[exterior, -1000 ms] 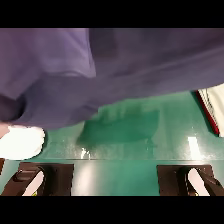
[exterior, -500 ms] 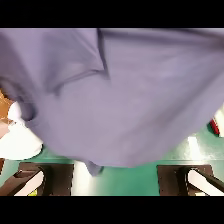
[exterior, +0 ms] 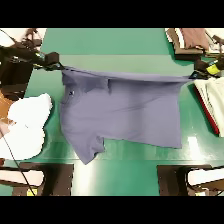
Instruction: Fold the shirts.
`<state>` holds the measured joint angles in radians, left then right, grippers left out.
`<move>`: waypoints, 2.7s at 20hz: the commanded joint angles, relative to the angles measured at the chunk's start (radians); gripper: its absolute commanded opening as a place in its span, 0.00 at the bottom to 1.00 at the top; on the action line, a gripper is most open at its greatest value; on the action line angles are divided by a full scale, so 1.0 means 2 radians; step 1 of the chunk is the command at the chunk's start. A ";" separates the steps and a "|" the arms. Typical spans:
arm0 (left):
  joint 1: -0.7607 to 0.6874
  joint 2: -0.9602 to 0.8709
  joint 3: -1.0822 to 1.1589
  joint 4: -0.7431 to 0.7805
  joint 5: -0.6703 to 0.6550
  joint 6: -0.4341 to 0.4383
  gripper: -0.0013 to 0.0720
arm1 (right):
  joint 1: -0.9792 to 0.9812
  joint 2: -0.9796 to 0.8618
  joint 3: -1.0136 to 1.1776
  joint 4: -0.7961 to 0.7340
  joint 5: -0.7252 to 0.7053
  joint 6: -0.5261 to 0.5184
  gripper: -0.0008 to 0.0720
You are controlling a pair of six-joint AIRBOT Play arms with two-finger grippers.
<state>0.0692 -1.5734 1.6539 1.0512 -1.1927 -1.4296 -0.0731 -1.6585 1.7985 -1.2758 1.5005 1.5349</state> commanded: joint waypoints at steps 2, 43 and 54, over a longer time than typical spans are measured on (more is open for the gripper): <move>0.001 -0.055 -0.003 -0.017 0.111 0.012 0.05 | 0.003 -0.091 0.089 0.001 -0.017 0.001 0.03; -0.010 0.338 -0.624 -0.067 0.059 -0.027 0.12 | 0.003 0.285 -0.364 0.022 -0.078 -0.053 0.68; -0.010 0.363 -0.547 -0.055 0.013 -0.014 0.05 | -0.165 0.284 -0.612 -0.025 -0.022 -0.058 0.69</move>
<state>0.0498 -0.8566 0.5343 0.9398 -1.1561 -1.4612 -0.3271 -1.0729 0.7250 -1.3384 1.4616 1.4223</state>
